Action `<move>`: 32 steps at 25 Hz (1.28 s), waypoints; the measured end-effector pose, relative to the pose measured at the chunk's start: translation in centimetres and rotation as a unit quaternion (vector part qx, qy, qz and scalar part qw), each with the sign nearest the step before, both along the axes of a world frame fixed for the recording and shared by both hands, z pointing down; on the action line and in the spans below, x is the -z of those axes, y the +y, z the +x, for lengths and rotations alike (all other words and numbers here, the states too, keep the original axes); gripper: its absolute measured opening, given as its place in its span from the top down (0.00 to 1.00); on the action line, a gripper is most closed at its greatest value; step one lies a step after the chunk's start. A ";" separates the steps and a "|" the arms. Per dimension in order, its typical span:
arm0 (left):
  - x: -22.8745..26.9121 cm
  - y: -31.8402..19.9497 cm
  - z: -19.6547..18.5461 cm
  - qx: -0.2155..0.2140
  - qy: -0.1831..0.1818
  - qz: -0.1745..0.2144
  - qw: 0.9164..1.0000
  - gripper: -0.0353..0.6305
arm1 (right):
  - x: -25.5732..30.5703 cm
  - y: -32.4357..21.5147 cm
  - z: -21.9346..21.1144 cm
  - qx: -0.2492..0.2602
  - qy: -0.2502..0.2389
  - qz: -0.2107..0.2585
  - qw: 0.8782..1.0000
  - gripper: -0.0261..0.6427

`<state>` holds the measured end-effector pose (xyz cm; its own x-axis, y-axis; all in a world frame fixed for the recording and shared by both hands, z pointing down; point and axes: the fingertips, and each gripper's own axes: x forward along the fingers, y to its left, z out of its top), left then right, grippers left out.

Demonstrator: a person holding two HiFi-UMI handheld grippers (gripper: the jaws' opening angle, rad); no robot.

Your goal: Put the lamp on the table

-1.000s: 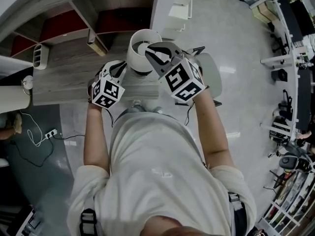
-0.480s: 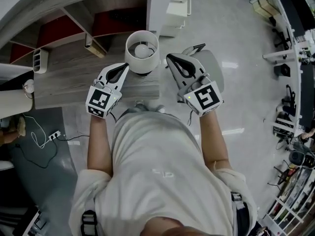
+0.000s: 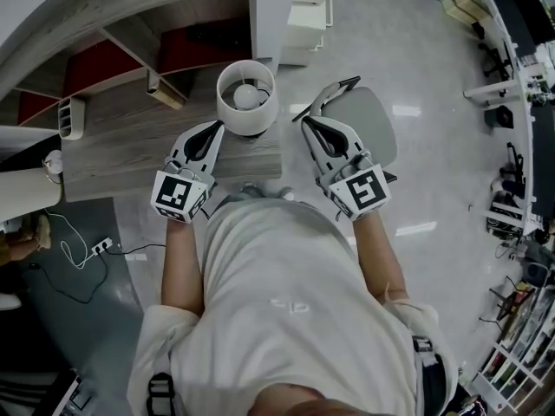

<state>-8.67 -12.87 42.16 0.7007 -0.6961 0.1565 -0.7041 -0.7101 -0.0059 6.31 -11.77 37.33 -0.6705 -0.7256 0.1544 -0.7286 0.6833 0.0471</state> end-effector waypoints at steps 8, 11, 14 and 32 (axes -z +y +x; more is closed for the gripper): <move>0.6 0.0 -0.3 0.014 0.011 0.006 1.000 0.92 | -0.4 0.4 1.6 -0.021 -0.029 -0.008 0.999 0.92; 0.7 -0.2 -0.5 0.020 0.011 0.009 1.000 0.92 | -0.5 0.4 1.8 -0.025 -0.025 -0.007 0.999 0.92; 0.7 -0.3 -0.5 0.020 0.009 0.014 1.000 0.92 | -0.7 0.4 1.6 -0.023 -0.014 -0.005 1.000 0.92; 0.7 -0.3 0.4 0.002 0.002 0.022 1.000 0.92 | -0.9 0.4 1.1 -0.019 -0.026 -0.016 0.999 0.92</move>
